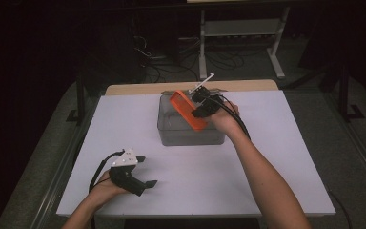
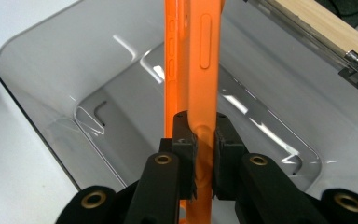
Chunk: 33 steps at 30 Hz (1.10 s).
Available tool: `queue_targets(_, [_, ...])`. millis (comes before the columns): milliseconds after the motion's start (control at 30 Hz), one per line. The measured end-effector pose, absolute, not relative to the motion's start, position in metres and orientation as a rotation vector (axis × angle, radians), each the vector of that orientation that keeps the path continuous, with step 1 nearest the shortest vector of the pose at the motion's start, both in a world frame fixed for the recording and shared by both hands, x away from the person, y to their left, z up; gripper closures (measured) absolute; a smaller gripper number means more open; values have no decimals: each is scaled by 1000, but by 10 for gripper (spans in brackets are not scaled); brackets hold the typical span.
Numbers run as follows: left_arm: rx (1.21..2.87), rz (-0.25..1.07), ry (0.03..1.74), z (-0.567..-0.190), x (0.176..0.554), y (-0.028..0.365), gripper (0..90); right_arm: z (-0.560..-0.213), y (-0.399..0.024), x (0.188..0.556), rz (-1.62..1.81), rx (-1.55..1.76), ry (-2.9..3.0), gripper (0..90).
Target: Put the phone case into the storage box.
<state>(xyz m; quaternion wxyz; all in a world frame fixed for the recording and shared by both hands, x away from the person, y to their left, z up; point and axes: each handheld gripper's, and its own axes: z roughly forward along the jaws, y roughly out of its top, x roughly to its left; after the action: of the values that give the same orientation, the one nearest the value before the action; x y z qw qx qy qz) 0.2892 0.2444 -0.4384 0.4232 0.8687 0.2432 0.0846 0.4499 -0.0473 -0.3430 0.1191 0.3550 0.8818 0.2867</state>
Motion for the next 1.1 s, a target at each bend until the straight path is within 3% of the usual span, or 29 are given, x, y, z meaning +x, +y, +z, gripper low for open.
queue_targets(1100, [2171,217,607,-438,289,245,0,-351,-24,473,430,1116,2768,806])
